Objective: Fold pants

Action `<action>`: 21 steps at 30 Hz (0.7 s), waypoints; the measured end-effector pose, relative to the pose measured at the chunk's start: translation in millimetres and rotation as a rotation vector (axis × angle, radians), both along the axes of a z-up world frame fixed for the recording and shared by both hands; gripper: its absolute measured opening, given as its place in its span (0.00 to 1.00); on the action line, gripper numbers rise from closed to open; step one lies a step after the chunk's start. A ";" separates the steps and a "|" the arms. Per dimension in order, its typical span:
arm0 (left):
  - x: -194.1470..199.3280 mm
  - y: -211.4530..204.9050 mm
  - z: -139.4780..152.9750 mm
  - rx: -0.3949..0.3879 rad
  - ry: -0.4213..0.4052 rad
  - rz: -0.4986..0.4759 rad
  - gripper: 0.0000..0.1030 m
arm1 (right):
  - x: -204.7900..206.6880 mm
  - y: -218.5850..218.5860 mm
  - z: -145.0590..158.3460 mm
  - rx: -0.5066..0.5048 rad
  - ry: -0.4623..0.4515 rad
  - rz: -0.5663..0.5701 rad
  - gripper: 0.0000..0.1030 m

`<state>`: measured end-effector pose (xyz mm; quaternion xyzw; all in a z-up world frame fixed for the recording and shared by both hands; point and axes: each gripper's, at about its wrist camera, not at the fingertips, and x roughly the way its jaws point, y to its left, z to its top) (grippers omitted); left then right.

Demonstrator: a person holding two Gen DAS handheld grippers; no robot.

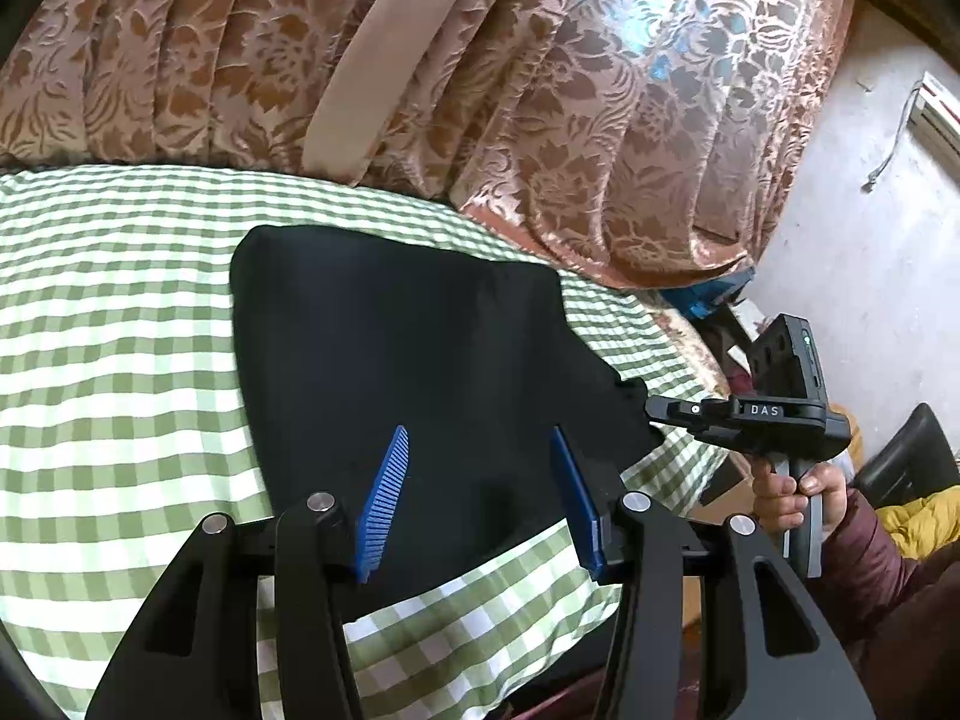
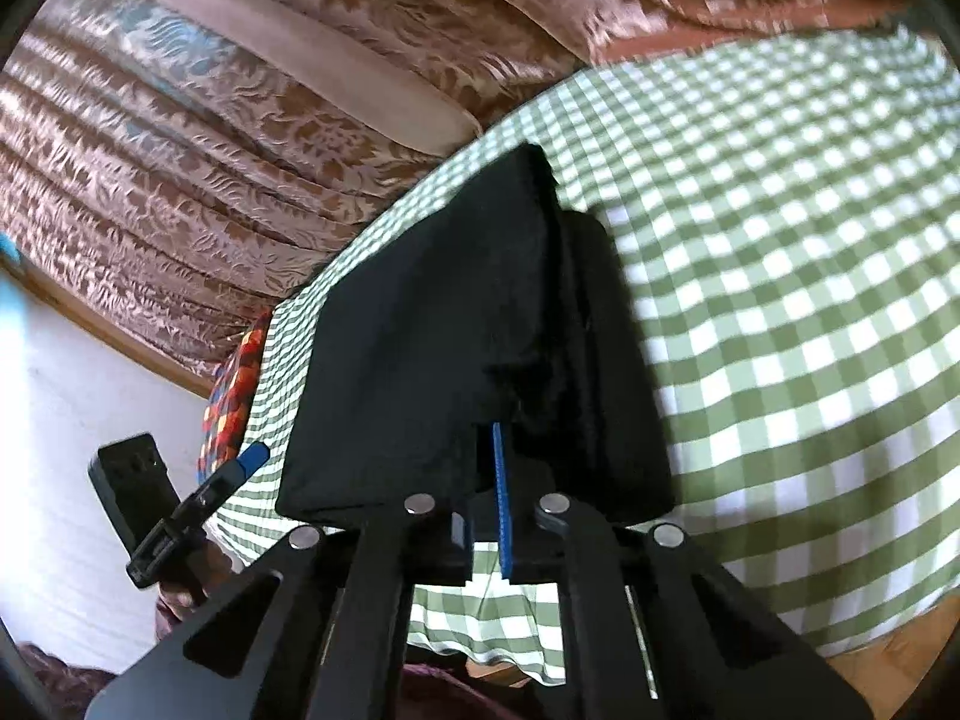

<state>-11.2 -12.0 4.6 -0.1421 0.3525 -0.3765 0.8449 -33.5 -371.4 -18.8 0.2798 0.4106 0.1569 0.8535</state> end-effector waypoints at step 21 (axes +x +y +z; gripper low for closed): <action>3.0 3.8 -1.0 0.019 0.023 0.021 0.47 | -0.3 4.2 -10.3 -0.037 0.030 -0.036 0.06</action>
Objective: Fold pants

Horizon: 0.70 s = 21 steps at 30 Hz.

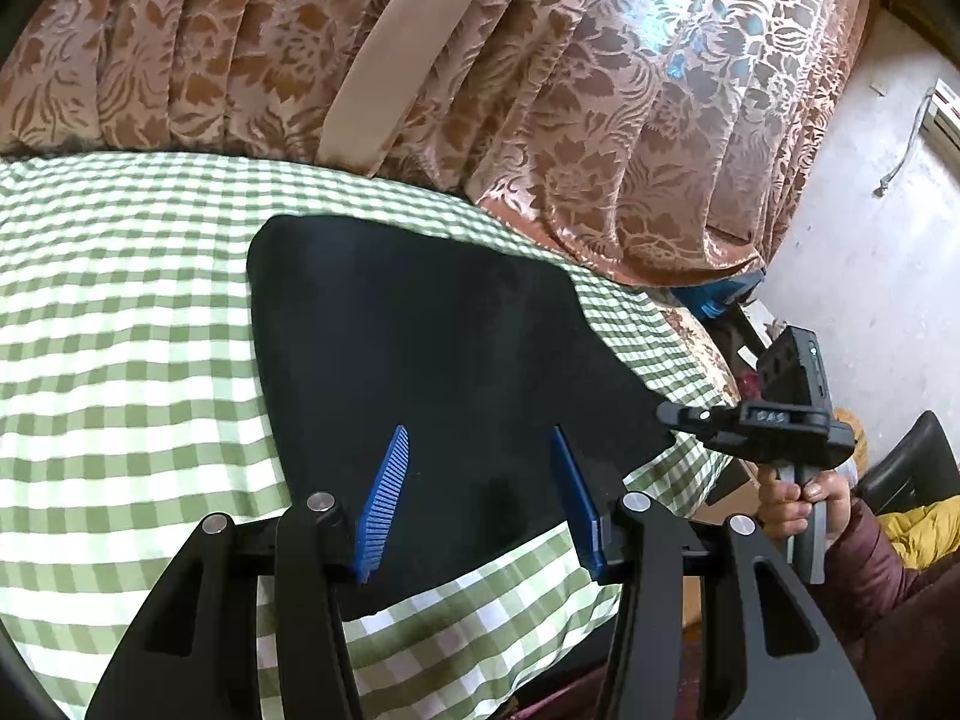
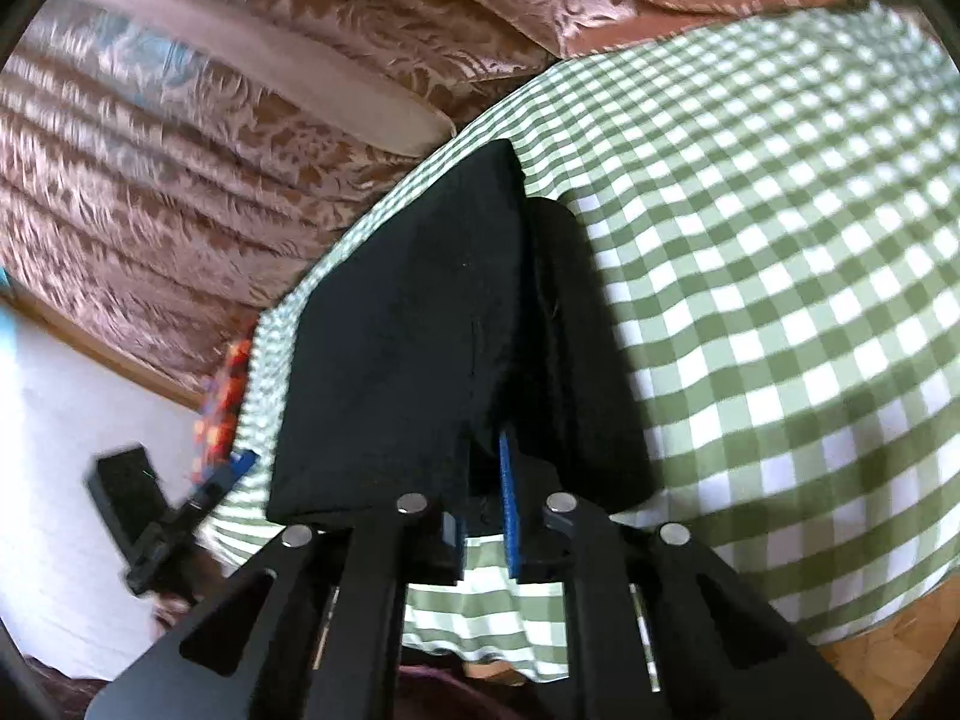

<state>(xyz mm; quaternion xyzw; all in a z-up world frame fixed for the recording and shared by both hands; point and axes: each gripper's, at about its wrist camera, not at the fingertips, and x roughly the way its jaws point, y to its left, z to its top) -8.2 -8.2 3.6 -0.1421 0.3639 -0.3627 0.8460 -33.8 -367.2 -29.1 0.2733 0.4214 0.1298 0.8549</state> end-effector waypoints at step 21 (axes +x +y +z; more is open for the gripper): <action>8.6 -14.8 -5.0 0.129 -0.020 0.051 0.47 | 5.9 9.3 28.5 -0.204 -0.060 0.005 0.50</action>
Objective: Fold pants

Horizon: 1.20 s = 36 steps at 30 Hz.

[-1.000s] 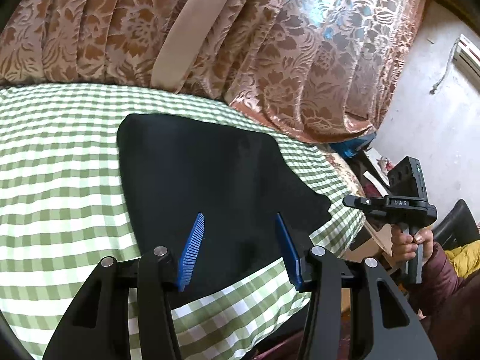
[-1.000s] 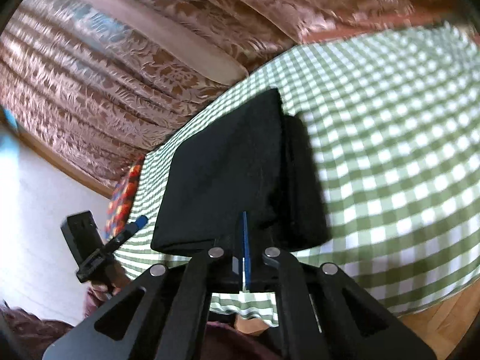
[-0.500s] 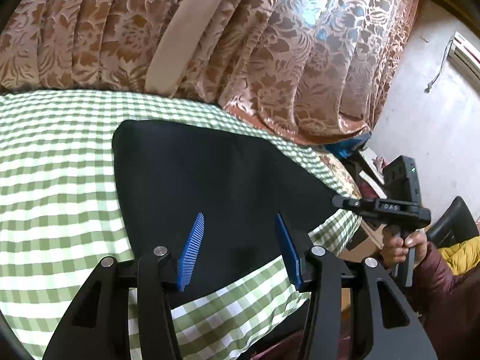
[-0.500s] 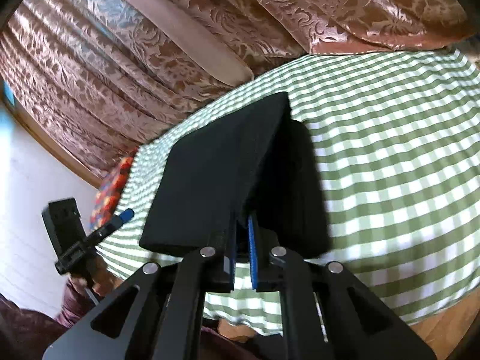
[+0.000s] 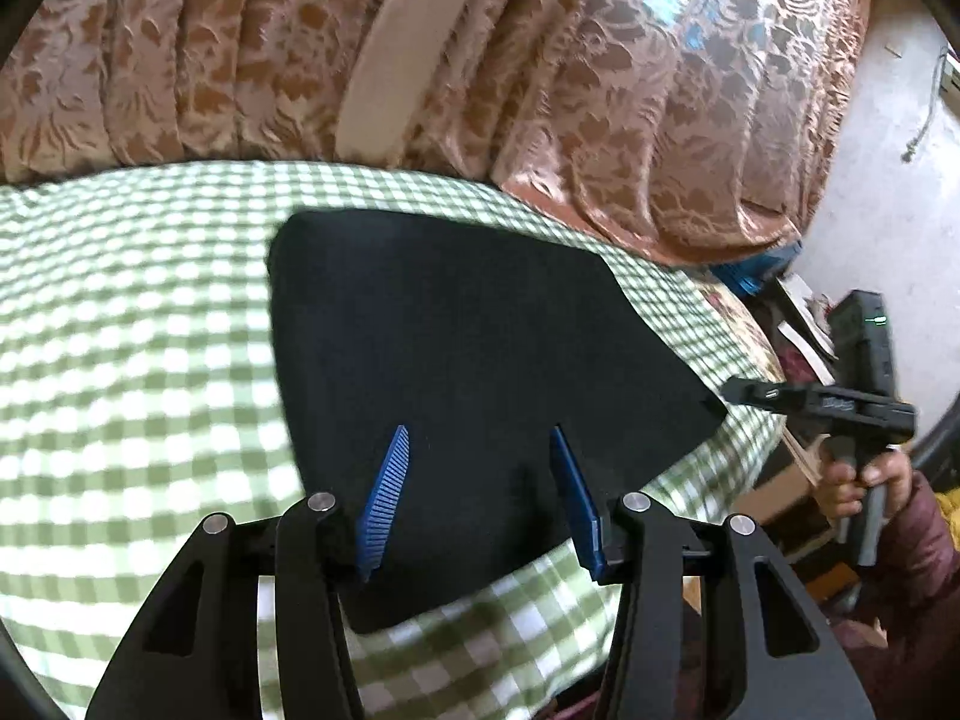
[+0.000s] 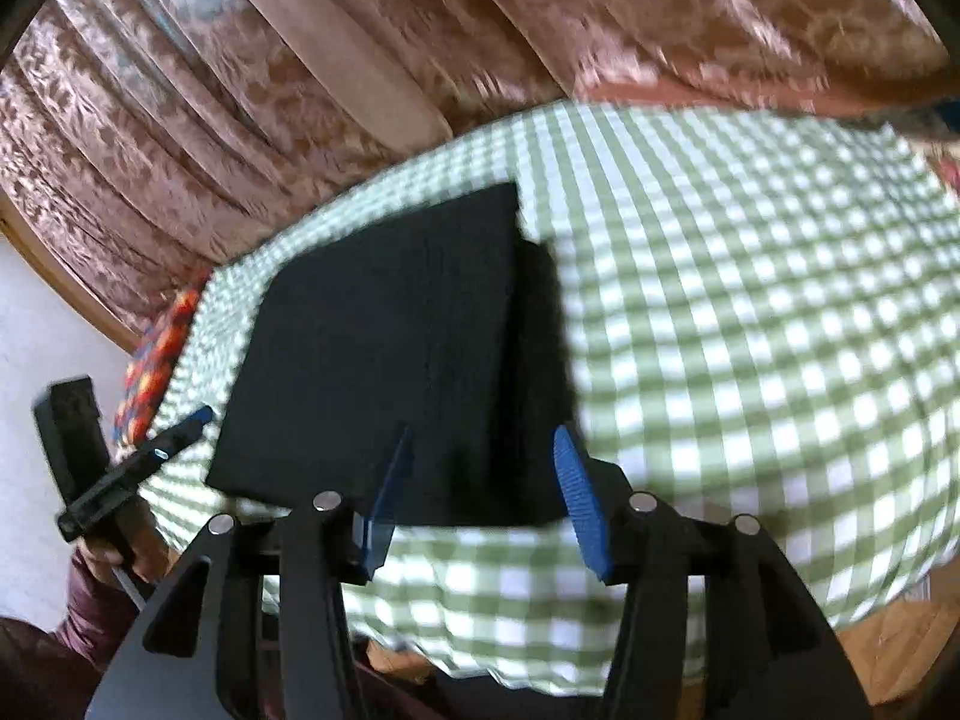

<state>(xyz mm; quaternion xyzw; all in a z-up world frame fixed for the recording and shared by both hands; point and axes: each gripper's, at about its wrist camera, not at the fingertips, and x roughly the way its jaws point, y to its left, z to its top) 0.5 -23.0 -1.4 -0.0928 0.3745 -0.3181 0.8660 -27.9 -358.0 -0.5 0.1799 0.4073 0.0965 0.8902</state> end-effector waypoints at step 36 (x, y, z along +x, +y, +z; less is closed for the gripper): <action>39.7 -12.4 -17.6 0.243 0.026 0.295 0.68 | 115.9 23.9 -42.3 -0.140 -0.024 -0.129 0.66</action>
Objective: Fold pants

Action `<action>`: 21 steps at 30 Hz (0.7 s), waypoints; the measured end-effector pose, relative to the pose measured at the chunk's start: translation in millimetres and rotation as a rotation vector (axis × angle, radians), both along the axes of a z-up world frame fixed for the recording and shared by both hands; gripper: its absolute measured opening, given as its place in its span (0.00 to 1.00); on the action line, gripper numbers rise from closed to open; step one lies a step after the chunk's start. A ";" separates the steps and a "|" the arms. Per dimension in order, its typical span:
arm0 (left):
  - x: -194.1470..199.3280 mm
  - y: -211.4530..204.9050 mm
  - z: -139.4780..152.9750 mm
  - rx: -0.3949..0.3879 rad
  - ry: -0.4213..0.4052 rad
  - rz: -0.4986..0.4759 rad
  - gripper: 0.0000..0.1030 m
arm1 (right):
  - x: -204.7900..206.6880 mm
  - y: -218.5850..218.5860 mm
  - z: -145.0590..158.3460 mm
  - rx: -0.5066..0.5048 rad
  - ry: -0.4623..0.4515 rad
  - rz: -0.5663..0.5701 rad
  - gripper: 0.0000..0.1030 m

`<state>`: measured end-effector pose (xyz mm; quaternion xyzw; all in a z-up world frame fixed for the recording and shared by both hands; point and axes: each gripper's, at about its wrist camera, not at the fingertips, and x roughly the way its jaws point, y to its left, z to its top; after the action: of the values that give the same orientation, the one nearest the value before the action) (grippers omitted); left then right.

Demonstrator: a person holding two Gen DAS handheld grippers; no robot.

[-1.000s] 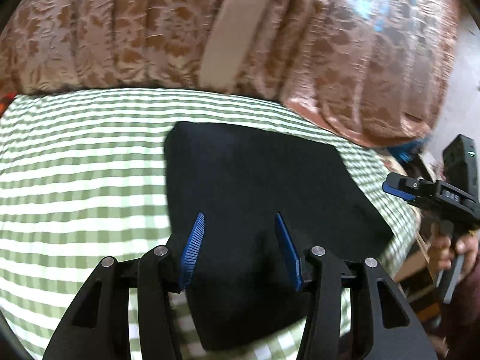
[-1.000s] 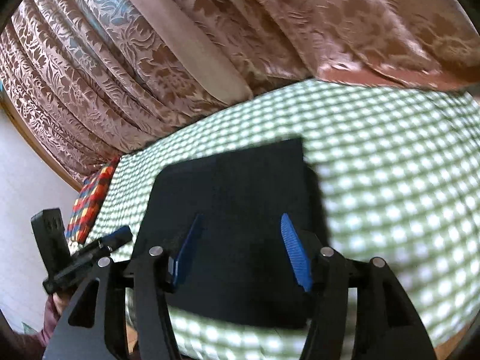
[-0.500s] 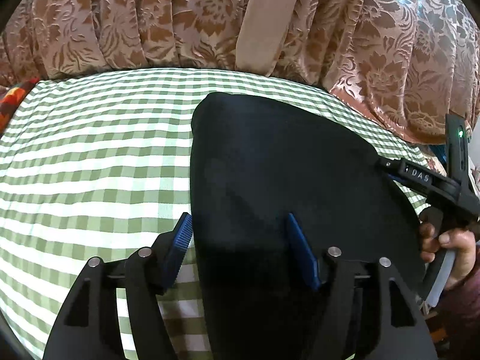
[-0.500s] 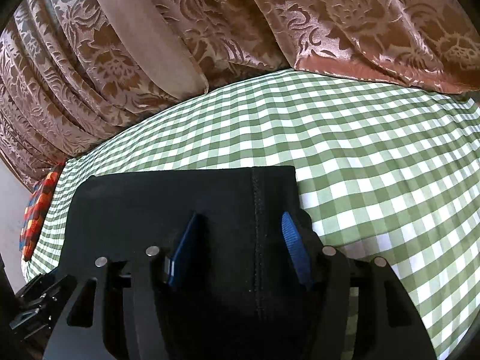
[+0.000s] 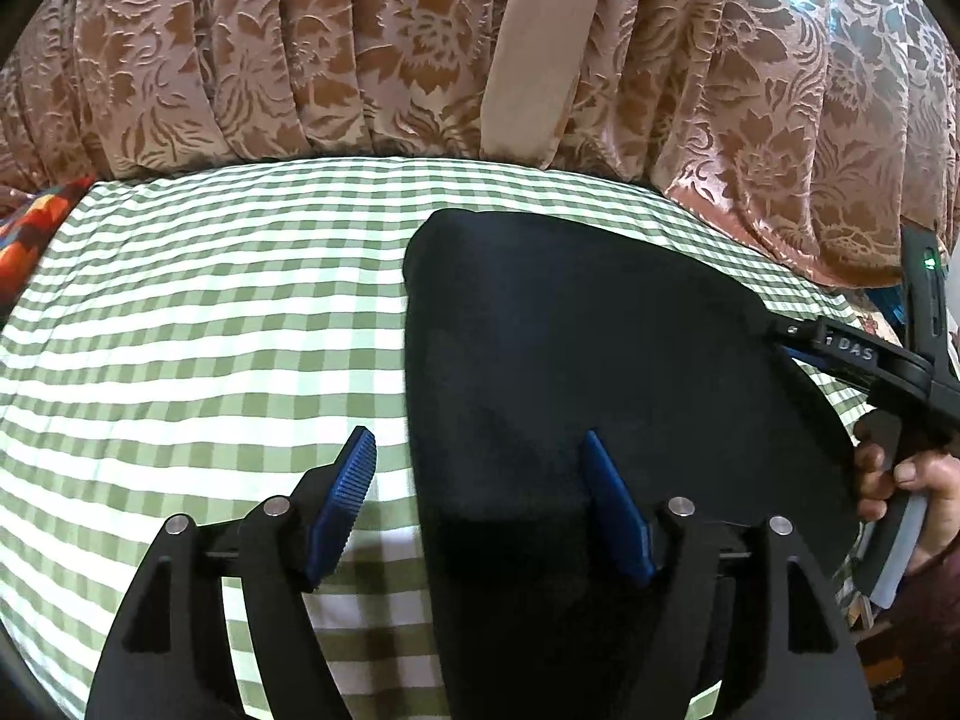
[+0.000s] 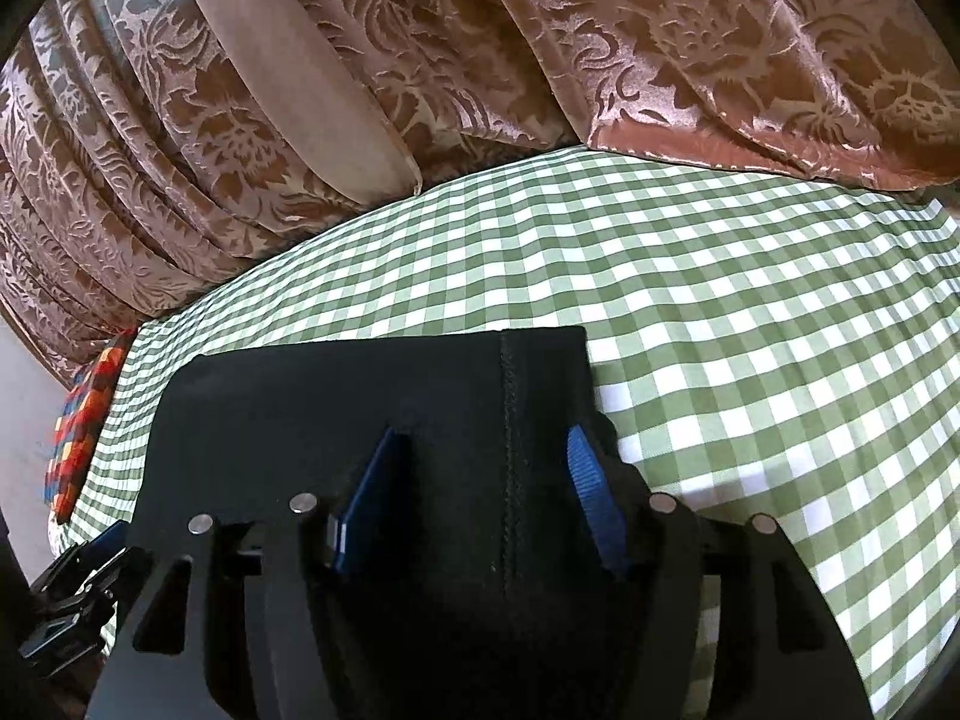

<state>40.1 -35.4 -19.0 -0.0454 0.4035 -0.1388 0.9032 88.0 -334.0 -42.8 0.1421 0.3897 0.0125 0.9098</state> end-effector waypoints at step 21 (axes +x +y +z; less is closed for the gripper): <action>42.0 42.1 -36.5 -0.513 0.267 -0.169 0.80 | -24.6 -53.7 -43.1 0.419 0.146 0.188 0.70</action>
<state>82.2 6.8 -55.5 -0.2564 0.4730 -0.3035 0.7864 63.4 -387.7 -85.9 0.2914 0.4548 0.1677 0.8247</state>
